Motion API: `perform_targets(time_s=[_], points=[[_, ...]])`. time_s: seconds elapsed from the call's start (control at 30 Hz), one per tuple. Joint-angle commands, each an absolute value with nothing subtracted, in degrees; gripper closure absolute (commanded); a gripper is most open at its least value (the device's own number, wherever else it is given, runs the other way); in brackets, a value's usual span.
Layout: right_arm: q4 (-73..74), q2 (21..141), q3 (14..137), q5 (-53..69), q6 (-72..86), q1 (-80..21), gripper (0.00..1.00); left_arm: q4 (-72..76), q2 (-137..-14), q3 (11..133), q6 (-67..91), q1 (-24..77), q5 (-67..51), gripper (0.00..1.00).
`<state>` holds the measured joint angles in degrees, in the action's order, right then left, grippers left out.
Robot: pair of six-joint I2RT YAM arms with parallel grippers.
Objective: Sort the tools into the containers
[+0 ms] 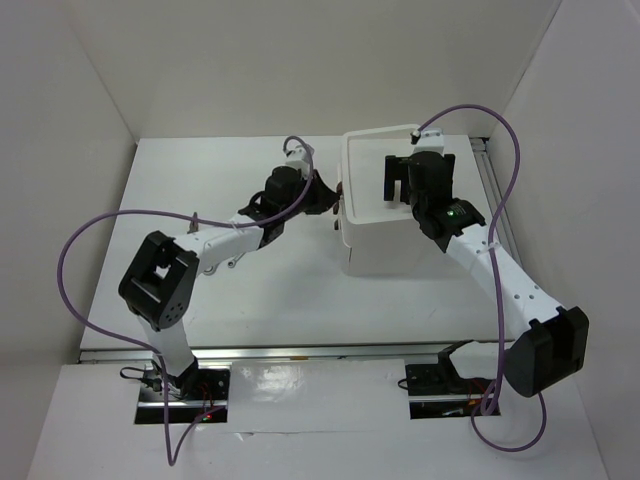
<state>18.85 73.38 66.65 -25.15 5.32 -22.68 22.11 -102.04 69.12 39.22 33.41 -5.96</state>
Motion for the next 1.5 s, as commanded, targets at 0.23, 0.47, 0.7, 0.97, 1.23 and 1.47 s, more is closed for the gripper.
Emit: perform_targets(time_s=[0.23, 0.47, 0.7, 0.97, 1.23, 1.47], points=[[30.1, 77.3, 63.9, -19.5, 7.6, -24.8, 0.00, 4.8, -100.7, 64.9, 59.2, 28.4, 7.8, 0.33], [30.1, 78.4, 63.9, -20.2, 7.6, -25.3, 0.00, 29.3, -106.8, 56.3, 64.8, 26.3, -8.3, 0.65], [30.1, 78.4, 63.9, -20.2, 7.6, -25.3, 0.00, 45.4, -117.9, 56.8, 72.3, 25.8, -20.5, 0.64], [30.1, 78.4, 63.9, -20.8, 7.6, -25.8, 0.00, 78.6, -132.1, 52.6, 88.5, 25.1, -24.4, 0.36], [30.6, 78.9, 63.9, -21.4, 7.6, -26.4, 0.00, 83.1, -135.5, 53.3, 92.0, 25.1, -23.9, 0.47], [30.6, 79.5, 63.9, -21.4, 7.6, -26.4, 0.00, 86.0, -137.8, 56.0, 94.2, 26.2, -23.4, 0.44]])
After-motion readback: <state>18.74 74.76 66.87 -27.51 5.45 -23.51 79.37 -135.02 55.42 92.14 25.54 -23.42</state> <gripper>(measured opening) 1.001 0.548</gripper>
